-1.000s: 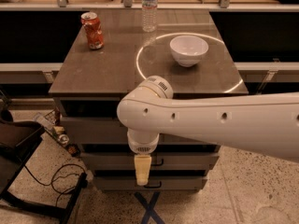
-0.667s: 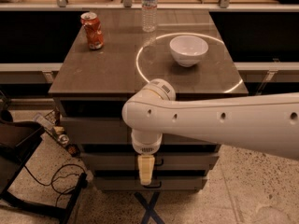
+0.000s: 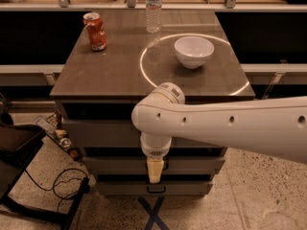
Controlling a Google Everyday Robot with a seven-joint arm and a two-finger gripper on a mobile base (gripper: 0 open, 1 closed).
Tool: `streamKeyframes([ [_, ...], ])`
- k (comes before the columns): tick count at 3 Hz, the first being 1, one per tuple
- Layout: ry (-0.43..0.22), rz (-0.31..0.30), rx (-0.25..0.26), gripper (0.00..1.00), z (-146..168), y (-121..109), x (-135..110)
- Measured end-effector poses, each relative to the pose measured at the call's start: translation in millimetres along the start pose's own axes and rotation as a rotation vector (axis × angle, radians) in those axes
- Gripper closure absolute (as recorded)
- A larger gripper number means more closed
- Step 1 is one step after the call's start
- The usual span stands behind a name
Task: Open top drawer
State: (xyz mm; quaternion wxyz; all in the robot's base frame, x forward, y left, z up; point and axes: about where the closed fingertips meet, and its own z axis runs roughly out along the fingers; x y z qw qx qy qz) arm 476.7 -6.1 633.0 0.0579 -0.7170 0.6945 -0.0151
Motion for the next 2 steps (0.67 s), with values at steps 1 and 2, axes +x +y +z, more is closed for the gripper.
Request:
streamKeyframes([
  [1,0.001,-0.001,0.001,0.41,-0.3,0.3,0.2],
  [2,0.002,-0.001,0.001,0.65,-0.5,0.6,0.5],
])
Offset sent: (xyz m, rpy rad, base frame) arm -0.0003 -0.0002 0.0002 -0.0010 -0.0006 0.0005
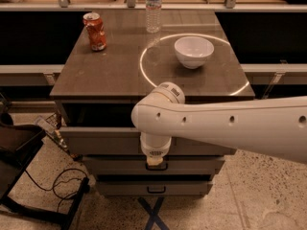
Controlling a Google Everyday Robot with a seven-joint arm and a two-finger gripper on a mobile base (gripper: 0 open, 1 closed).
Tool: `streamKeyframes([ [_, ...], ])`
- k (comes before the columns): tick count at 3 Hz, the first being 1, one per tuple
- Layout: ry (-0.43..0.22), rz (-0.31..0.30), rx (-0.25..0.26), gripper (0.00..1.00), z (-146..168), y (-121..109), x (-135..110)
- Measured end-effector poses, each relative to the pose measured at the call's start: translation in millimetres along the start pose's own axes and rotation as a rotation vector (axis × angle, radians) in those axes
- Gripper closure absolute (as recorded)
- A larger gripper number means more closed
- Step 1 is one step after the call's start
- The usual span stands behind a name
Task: Open top drawer
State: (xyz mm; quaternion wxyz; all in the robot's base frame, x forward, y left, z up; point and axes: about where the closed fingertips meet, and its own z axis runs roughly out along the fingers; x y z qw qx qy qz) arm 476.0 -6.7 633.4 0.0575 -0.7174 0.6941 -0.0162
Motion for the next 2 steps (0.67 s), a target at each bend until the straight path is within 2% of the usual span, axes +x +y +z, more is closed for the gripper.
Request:
streamKeyframes([
  [1,0.000,0.000,0.000,0.88,-0.2,0.0,0.0],
  [2,0.001,0.002,0.005,1.00,-1.4,0.4,0.1],
])
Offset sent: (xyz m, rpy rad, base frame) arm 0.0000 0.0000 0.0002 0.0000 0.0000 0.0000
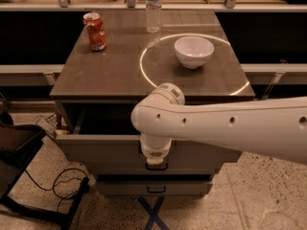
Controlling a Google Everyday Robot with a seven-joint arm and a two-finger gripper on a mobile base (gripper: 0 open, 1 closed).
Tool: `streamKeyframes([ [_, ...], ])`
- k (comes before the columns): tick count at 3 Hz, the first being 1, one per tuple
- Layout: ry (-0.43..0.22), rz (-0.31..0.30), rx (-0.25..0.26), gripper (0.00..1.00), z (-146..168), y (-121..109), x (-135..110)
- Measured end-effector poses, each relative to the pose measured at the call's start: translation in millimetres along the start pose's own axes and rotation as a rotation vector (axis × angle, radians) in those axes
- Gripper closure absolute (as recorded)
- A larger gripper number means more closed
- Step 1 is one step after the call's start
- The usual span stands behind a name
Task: Open top drawer
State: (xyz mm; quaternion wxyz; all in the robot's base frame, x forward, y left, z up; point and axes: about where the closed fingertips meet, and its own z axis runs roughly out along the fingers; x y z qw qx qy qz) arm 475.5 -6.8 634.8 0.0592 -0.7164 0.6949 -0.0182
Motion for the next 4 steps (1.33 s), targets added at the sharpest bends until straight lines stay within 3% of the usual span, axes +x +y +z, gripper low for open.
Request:
streamKeyframes([
  [1,0.001,0.012,0.023,1.00,-5,1,0],
  [2,-0.026,0.067,0.097,1.00,-27,29,0],
  [4,-0.026,0.069,0.102,1.00,-28,34,0],
])
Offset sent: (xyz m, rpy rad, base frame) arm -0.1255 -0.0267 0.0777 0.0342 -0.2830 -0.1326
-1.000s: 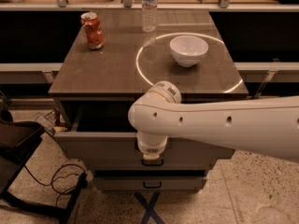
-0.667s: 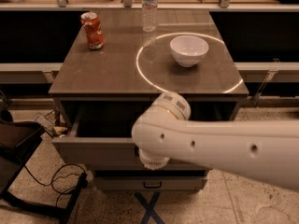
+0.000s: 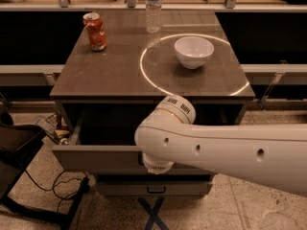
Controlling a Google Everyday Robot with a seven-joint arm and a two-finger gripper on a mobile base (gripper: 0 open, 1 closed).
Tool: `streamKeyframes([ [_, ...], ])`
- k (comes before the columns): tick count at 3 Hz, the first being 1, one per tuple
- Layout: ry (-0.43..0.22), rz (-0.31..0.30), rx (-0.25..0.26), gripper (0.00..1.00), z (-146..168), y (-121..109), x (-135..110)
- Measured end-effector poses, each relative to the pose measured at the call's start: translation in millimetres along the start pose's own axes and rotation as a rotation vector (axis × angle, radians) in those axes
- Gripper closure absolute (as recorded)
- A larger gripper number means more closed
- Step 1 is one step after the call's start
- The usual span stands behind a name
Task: Open top drawer
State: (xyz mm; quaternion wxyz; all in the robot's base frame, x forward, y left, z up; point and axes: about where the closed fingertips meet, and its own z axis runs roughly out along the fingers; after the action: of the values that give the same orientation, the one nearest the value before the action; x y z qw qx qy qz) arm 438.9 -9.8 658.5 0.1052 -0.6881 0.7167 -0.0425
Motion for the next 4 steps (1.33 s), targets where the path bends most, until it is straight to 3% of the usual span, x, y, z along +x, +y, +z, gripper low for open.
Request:
streamKeyframes([
  [4,0.000,-0.021,-0.003,1.00,-13.0,-7.2,15.8],
])
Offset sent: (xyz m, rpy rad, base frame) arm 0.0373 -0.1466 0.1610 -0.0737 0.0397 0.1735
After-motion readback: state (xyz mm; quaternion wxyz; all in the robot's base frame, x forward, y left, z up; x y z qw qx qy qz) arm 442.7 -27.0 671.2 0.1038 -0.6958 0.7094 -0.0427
